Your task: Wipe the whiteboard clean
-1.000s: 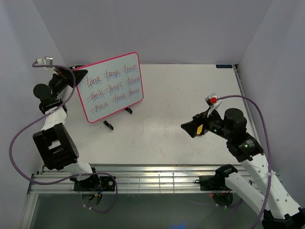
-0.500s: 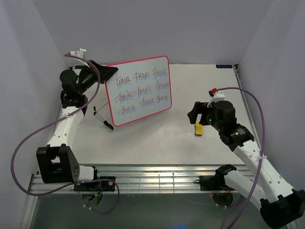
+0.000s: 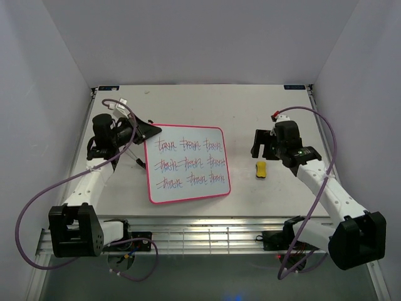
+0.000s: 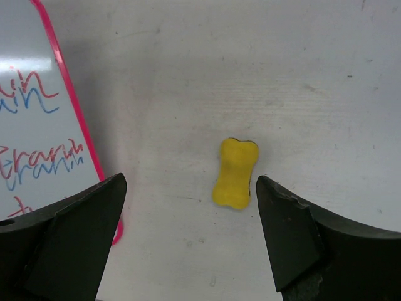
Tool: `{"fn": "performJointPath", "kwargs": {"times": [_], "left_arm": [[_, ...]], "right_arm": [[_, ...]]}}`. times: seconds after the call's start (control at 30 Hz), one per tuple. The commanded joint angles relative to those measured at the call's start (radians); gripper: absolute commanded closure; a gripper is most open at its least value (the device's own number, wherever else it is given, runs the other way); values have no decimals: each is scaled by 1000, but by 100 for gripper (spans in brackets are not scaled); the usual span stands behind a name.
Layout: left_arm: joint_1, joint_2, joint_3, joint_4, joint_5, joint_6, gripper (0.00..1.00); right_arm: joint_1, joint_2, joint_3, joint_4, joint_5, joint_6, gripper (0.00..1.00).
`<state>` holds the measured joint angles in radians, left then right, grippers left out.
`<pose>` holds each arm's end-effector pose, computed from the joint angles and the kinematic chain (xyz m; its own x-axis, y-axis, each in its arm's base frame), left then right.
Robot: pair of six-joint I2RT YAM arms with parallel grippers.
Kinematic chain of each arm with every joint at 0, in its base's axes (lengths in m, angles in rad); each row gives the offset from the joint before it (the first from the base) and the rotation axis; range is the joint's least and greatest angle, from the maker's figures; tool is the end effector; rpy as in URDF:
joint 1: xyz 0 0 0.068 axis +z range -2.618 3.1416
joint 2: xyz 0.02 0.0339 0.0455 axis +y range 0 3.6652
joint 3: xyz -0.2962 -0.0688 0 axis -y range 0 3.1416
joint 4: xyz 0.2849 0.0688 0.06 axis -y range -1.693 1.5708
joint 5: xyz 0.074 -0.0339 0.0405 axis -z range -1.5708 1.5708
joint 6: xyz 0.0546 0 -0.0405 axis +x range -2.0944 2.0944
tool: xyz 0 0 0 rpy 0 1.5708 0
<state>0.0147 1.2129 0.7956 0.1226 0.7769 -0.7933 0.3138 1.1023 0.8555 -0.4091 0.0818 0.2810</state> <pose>0.3096 -0.0337 0.2975 -0.6743 -0.5182 -0.5261 0.2562 0.5041 -0.8248 0.2667 0.0819 0.2880 -0.6256 0.0876 -0.7752 -0.0755 0.9822 0.1719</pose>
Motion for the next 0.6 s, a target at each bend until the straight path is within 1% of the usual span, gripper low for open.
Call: {"fn": "performJointPath", "kwargs": {"times": [0.0, 0.03, 0.07, 0.13, 0.3, 0.37, 0.4, 0.57], "left_arm": [[1, -6, 76, -214, 30, 15, 100], [2, 3, 88, -247, 24, 50, 100], [1, 16, 83, -270, 18, 55, 100], [1, 28, 73, -316, -4, 72, 100], [1, 112, 37, -330, 41, 89, 100], [1, 126, 30, -330, 36, 98, 100], [1, 132, 28, -328, 38, 100, 100], [1, 162, 28, -325, 33, 120, 100]], "right_arm": [[-27, 65, 28, -63, -10, -23, 10], [-31, 106, 30, -75, -1, -26, 10], [-32, 126, 24, -83, 3, -26, 10], [-32, 174, 16, -94, -14, -26, 7], [-32, 267, -4, -94, 30, -34, 1], [-32, 294, -3, -80, 52, -39, 0], [-32, 319, 0, -76, 53, -40, 6], [-32, 355, -4, -40, 76, -34, 10]]}}
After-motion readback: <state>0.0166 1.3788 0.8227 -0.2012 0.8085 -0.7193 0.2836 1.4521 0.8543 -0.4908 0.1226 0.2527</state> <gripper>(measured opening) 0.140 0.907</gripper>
